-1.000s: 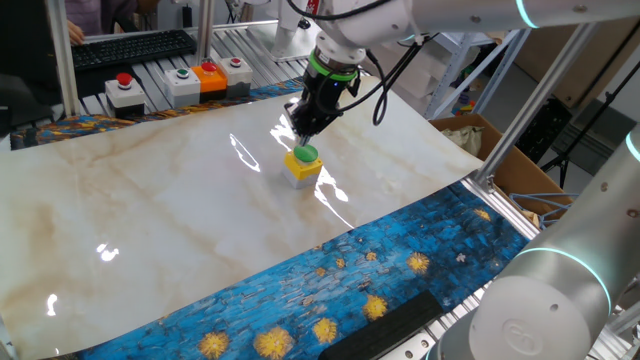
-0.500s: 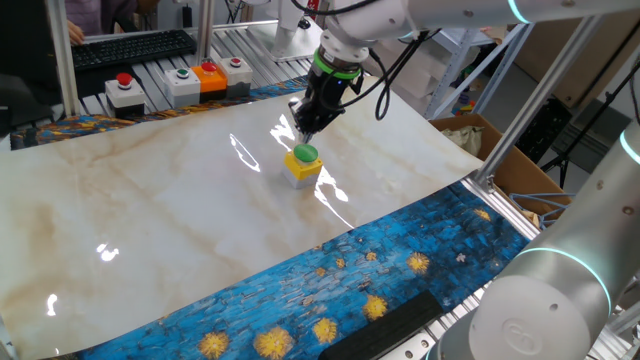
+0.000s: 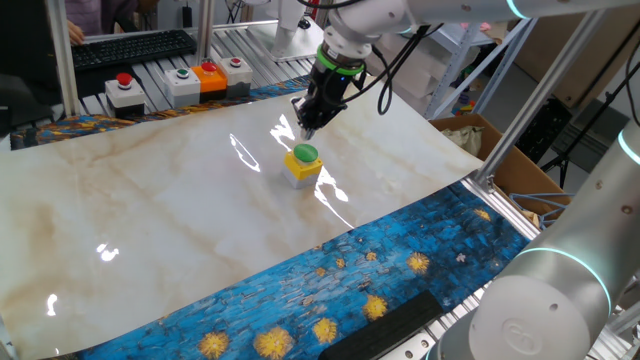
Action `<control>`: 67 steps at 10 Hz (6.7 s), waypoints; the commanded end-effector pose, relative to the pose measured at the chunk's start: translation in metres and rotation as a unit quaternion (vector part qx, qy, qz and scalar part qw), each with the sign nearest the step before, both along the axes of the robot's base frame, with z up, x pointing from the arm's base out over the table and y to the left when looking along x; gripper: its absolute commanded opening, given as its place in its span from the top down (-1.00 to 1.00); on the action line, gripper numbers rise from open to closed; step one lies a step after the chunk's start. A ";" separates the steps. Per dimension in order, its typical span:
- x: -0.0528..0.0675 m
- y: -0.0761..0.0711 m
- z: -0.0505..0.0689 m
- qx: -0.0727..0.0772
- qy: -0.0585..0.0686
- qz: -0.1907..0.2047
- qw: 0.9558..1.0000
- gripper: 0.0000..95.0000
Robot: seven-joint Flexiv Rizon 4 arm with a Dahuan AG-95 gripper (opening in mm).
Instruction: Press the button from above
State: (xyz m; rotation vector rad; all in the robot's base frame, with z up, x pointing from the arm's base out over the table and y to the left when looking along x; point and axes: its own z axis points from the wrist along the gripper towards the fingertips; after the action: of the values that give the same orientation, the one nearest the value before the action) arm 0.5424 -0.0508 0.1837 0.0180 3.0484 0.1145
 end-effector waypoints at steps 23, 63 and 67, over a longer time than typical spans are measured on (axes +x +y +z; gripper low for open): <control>0.023 -0.024 0.014 -0.041 0.000 0.051 0.998 1.00; 0.052 -0.046 0.040 -0.048 0.018 0.094 0.994 1.00; 0.052 -0.047 0.040 -0.049 0.020 0.094 0.994 1.00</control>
State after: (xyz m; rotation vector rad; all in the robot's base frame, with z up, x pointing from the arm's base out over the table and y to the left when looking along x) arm 0.5923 -0.0971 0.2238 -0.2766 3.0788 -0.0258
